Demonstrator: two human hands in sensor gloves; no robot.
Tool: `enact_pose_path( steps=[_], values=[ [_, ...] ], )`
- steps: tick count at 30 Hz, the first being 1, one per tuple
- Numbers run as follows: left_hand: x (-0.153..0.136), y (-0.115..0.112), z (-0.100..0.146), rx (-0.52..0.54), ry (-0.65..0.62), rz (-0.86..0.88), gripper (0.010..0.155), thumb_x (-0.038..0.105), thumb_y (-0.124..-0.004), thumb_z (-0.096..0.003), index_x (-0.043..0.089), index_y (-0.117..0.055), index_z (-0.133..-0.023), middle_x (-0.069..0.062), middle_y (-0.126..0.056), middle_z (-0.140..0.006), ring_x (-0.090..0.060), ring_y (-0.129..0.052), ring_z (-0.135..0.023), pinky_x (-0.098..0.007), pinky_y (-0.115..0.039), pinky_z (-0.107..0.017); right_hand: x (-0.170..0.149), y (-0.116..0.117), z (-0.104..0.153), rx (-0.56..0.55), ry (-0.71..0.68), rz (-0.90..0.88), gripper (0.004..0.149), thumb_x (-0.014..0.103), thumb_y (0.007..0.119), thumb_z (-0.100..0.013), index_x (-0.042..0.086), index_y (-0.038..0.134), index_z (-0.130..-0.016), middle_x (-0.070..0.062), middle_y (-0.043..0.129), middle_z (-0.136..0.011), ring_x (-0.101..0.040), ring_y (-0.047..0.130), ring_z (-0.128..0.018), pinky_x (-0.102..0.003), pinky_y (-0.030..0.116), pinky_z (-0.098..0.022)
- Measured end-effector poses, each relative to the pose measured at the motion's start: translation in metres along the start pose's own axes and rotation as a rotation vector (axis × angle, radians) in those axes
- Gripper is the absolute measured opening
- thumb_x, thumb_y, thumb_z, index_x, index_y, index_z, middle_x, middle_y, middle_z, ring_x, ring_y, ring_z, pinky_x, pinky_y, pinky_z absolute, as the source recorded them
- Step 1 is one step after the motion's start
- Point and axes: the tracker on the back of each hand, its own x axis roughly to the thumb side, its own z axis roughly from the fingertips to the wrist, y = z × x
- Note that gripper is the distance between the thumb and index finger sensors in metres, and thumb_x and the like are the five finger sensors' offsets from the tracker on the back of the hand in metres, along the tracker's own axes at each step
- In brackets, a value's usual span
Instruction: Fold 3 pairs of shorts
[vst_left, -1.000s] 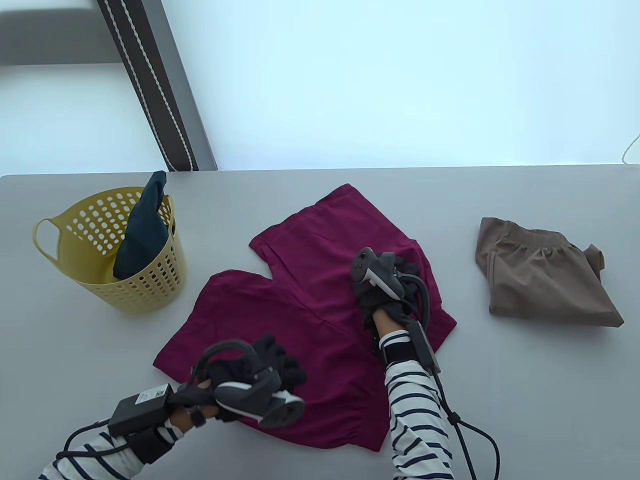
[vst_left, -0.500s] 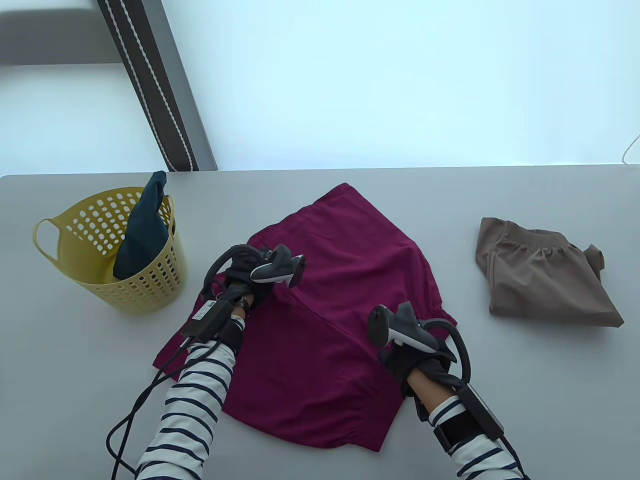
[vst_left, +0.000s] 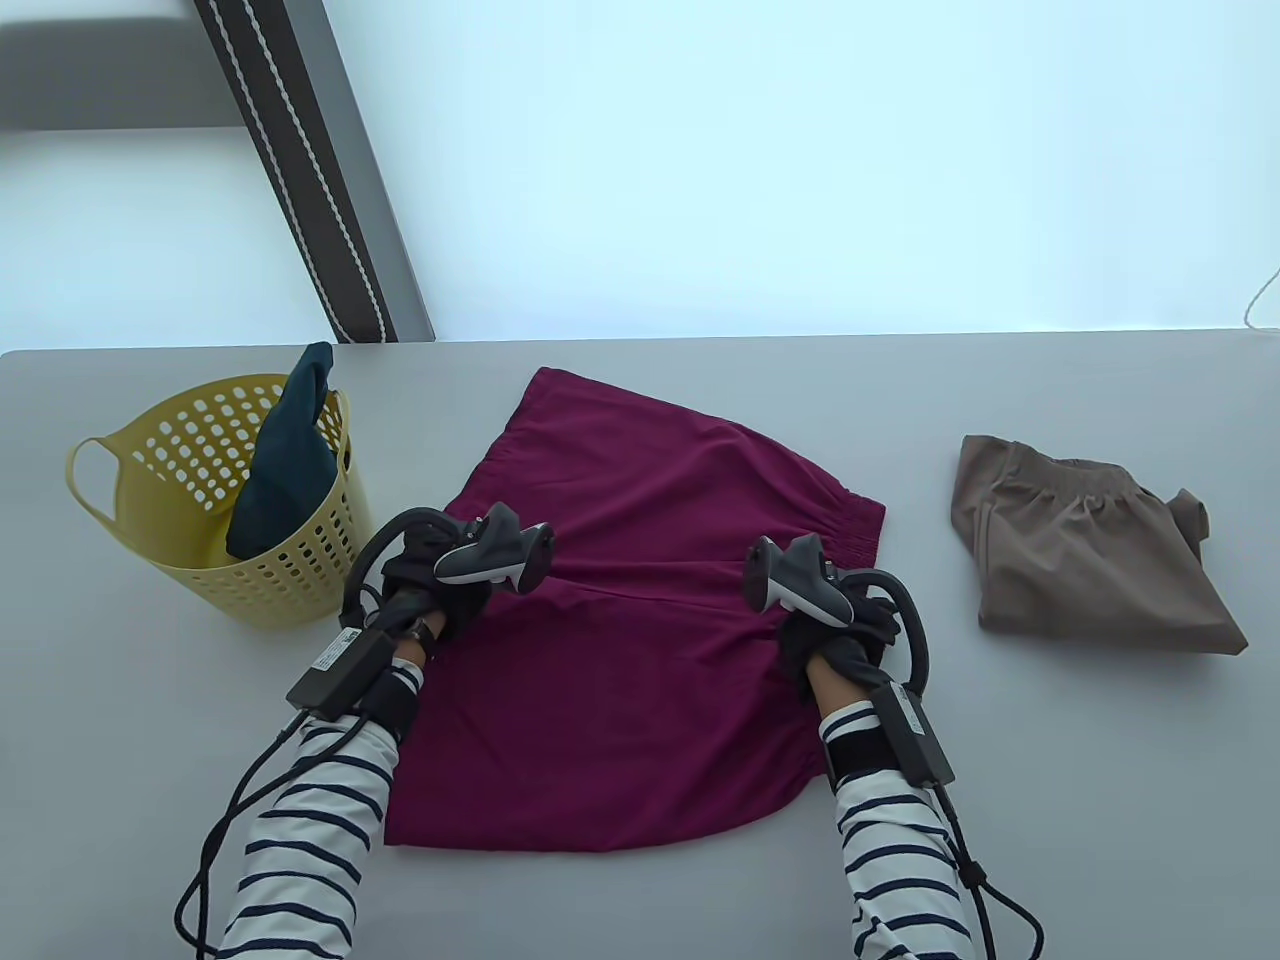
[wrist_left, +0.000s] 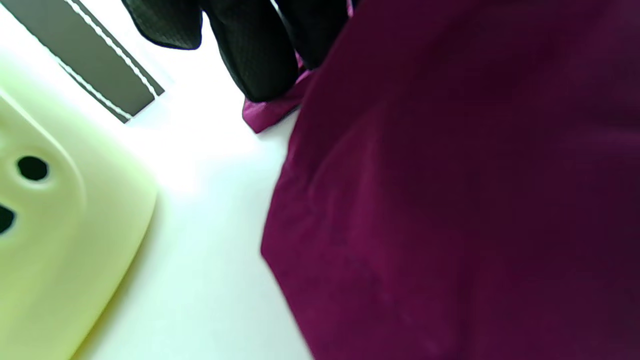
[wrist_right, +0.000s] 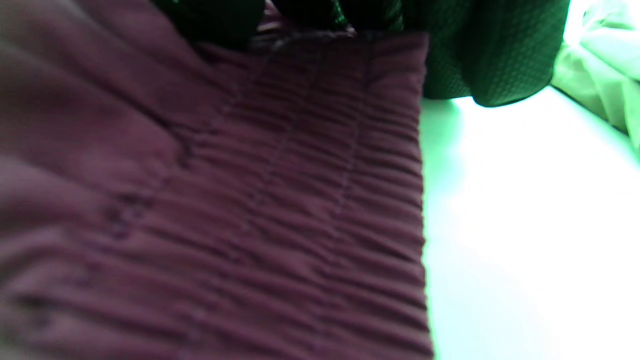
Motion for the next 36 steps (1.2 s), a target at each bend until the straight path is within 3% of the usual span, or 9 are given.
enact_pose_path(
  steps=[2,4,9,14,18,24,28,31,36],
  values=[
    [-0.005,0.007,0.025,0.372,0.089,-0.021,0.054,0.038,-0.062,-0.0481,0.035,-0.050,-0.100,0.002,-0.076,-0.102,-0.022,-0.091,-0.088,-0.054,-0.070,-0.071,-0.001,0.001,0.001,-0.012,-0.003,-0.005,0.067,0.040,0.056,-0.049,0.006,0.037,-0.102,-0.031,0.044,-0.096,-0.055,0.073,-0.080,-0.055,0.072,-0.055],
    [-0.009,0.013,0.046,0.460,0.050,-0.020,0.055,0.046,-0.065,-0.0447,0.036,-0.056,-0.098,0.004,-0.078,-0.098,-0.022,-0.092,-0.085,-0.055,-0.071,-0.070,-0.001,0.001,0.001,-0.017,-0.006,-0.004,0.067,0.040,0.056,-0.049,0.006,0.037,-0.102,-0.031,0.045,-0.096,-0.055,0.074,-0.079,-0.054,0.073,-0.054],
    [-0.016,0.003,0.112,0.372,-0.118,0.040,0.062,0.056,-0.064,-0.0400,0.034,-0.062,-0.098,-0.002,-0.078,-0.100,-0.027,-0.091,-0.087,-0.059,-0.069,-0.071,0.000,0.001,-0.001,-0.026,-0.010,0.015,0.066,0.040,0.056,-0.049,0.005,0.038,-0.102,-0.032,0.046,-0.095,-0.055,0.076,-0.078,-0.054,0.074,-0.053],
    [-0.012,-0.055,0.144,0.156,-0.185,0.038,0.075,0.064,-0.062,-0.0350,0.032,-0.057,-0.102,-0.010,-0.072,-0.106,-0.034,-0.085,-0.092,-0.063,-0.065,-0.071,0.000,0.001,0.000,-0.035,-0.008,0.024,0.066,0.039,0.054,-0.049,0.003,0.038,-0.102,-0.033,0.047,-0.095,-0.055,0.076,-0.077,-0.055,0.074,-0.053],
    [-0.006,-0.095,0.145,0.093,-0.154,-0.031,0.078,0.066,-0.057,-0.0329,0.033,-0.045,-0.103,-0.007,-0.068,-0.107,-0.031,-0.083,-0.093,-0.062,-0.065,-0.071,0.001,0.002,0.000,-0.039,-0.010,0.028,0.066,0.039,0.054,-0.049,0.003,0.038,-0.102,-0.033,0.047,-0.095,-0.055,0.076,-0.077,-0.055,0.074,-0.053],
    [-0.007,-0.096,0.146,0.113,-0.149,-0.008,0.078,0.065,-0.055,-0.0327,0.032,-0.043,-0.103,-0.006,-0.068,-0.105,-0.031,-0.082,-0.093,-0.062,-0.065,-0.071,-0.003,0.003,0.001,-0.055,-0.005,0.002,0.068,0.041,0.053,-0.049,0.004,0.035,-0.103,-0.031,0.045,-0.097,-0.055,0.074,-0.079,-0.054,0.073,-0.054],
    [-0.006,-0.097,0.146,0.108,-0.152,0.000,0.078,0.064,-0.055,-0.0334,0.031,-0.043,-0.103,-0.007,-0.067,-0.106,-0.032,-0.082,-0.093,-0.063,-0.064,-0.071,-0.033,-0.002,0.010,-0.013,-0.043,-0.260,0.084,0.043,0.049,-0.051,-0.006,-0.003,-0.094,-0.030,0.030,-0.099,-0.054,0.061,-0.086,-0.054,0.067,-0.057],
    [-0.006,-0.097,0.144,0.105,-0.159,-0.006,0.078,0.064,-0.055,-0.0337,0.030,-0.044,-0.104,-0.007,-0.068,-0.105,-0.033,-0.083,-0.093,-0.063,-0.065,-0.071,-0.052,-0.010,0.036,-0.197,-0.153,-0.357,0.082,0.041,0.052,-0.051,-0.007,0.004,-0.096,-0.031,0.034,-0.099,-0.054,0.059,-0.086,-0.056,0.065,-0.057],
    [-0.005,-0.094,0.143,0.093,-0.179,0.002,0.079,0.064,-0.059,-0.0343,0.027,-0.047,-0.104,-0.008,-0.069,-0.105,-0.033,-0.083,-0.092,-0.063,-0.065,-0.071,-0.055,0.007,0.089,-0.213,-0.403,-0.093,0.076,0.040,0.056,-0.050,-0.002,0.020,-0.102,-0.023,0.045,-0.101,-0.047,0.062,-0.090,-0.054,0.064,-0.061]
  ],
)
